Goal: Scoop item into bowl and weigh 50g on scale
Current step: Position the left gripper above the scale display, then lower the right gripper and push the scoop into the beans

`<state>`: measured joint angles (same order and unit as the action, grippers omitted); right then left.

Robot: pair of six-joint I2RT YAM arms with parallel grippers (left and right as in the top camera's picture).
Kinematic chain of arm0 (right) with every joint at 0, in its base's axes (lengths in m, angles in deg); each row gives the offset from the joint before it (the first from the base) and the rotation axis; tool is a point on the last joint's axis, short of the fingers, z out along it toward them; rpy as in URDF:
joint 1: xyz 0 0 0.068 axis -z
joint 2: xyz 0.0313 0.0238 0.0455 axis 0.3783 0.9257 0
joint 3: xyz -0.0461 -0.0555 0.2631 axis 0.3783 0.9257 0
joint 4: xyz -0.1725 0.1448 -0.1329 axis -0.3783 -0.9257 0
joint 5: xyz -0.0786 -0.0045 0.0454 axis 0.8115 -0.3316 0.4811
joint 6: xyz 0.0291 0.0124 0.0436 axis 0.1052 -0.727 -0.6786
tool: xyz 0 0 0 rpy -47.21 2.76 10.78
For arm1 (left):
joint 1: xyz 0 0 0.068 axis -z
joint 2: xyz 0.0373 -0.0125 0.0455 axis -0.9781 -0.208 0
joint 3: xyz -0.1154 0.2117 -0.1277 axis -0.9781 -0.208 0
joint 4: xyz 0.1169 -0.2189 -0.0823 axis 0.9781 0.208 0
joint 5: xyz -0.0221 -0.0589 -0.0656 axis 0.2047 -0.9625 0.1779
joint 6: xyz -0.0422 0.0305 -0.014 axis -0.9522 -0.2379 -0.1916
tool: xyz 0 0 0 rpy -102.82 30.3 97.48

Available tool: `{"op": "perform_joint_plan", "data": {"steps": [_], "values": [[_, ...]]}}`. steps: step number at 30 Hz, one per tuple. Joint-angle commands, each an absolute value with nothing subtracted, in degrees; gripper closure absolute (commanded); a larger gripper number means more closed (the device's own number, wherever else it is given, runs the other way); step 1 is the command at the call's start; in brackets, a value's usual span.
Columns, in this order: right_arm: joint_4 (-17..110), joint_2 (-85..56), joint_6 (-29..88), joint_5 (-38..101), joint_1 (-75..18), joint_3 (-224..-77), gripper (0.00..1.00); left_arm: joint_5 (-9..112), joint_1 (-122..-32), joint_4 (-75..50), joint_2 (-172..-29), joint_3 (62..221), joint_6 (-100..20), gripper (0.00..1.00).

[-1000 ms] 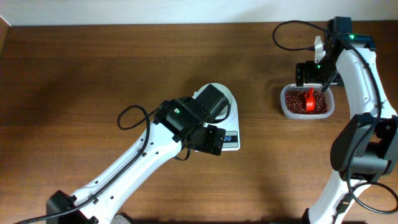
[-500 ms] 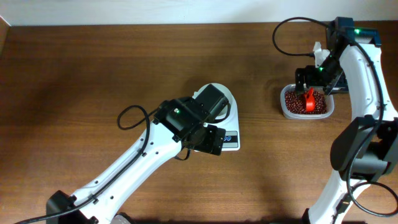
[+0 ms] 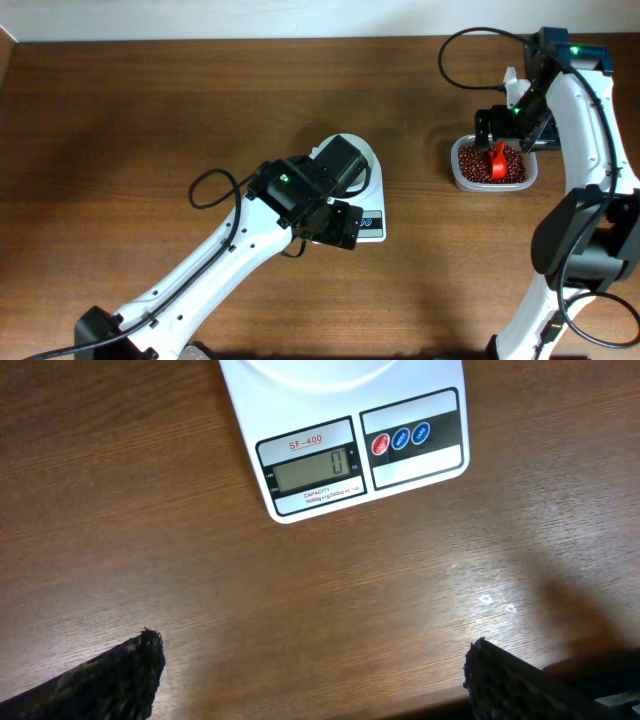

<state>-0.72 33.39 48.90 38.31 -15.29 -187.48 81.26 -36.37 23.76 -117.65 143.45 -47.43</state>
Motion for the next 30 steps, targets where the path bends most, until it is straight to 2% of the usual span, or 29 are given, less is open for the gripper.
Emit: {"op": "perform_joint_plan", "data": {"steps": [1, 13, 30], "values": [[-0.9, 33.1, 48.3, 37.8, -15.1, -187.5, 0.01, 82.2, -36.2, 23.8, -117.6, 143.2, -48.3, 0.01], [-0.9, 33.1, 48.3, 37.8, -15.1, -187.5, 0.01, 86.8, -36.2, 21.1, -117.6, 143.2, -48.3, 0.01], [-0.9, 33.1, 48.3, 37.8, -15.1, -187.5, 0.01, 85.1, -36.2, 20.6, -117.6, 143.2, -48.3, 0.01]]}}
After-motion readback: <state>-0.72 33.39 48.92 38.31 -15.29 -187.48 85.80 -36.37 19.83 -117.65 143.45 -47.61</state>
